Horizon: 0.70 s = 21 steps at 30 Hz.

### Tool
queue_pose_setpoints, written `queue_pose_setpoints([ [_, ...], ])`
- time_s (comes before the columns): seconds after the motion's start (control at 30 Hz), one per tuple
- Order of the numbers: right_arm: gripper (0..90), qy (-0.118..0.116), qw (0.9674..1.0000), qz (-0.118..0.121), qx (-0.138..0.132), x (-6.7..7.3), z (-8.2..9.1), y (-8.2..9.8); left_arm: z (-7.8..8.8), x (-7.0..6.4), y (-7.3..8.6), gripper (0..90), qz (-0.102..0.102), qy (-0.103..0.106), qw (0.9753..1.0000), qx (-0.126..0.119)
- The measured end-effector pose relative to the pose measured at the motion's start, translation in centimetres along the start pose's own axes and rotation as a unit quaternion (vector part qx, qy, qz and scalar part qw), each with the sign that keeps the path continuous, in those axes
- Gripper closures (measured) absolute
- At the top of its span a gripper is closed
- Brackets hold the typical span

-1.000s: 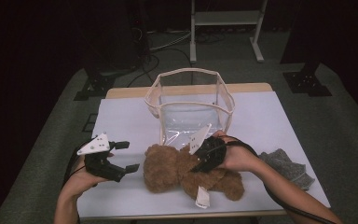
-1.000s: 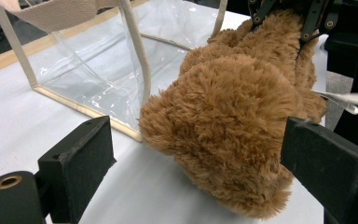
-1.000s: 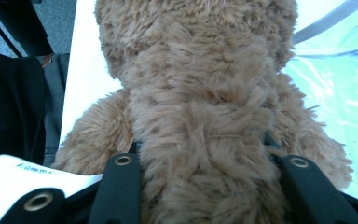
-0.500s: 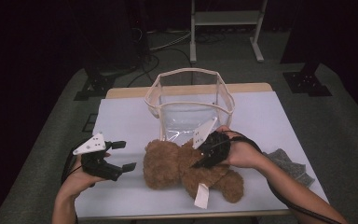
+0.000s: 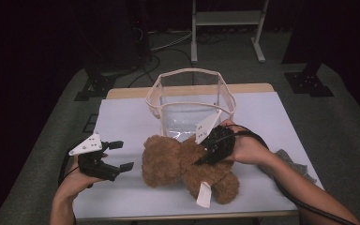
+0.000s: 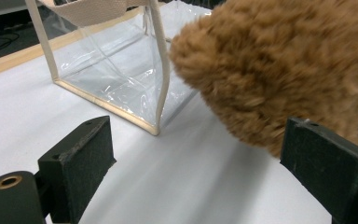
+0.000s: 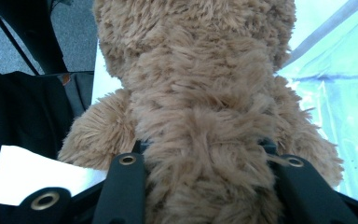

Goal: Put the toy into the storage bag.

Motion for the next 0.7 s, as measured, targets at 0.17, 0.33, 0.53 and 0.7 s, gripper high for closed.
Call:
queue_pose_setpoints([
  [0.17, 60.8, -0.004, 1.0000, 0.004, -0.004, 0.1, 1.2, -0.6, 0.1, 0.1, 0.1, 8.6, 0.002, -0.001, 1.0000, -0.002],
  [0.33, 61.0, -0.004, 0.9999, 0.004, -0.010, 0.1, 2.4, -1.0, 0.2, 0.2, 0.2, 8.6, 0.004, -0.001, 1.0000, -0.003],
  [0.53, 61.0, -0.001, 0.9999, 0.010, -0.009, 0.1, 4.0, -1.9, 0.5, 0.4, 0.3, 8.6, 0.006, -0.003, 0.9999, -0.008],
  [0.7, 61.0, 0.002, 0.9999, 0.011, -0.008, 0.1, 5.6, -2.7, 0.5, 0.4, 0.3, 8.5, 0.010, -0.002, 0.9999, -0.010],
])
Point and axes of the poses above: each handheld gripper's, and its own axes: z roughly backward along the jaws, y roughly out of its underside, x roughly to its left, the point moved 6 cm from there along -z, roughly forward along the jaws, and after that the axes turned 12 degrees about x, right-handed, at the moved point
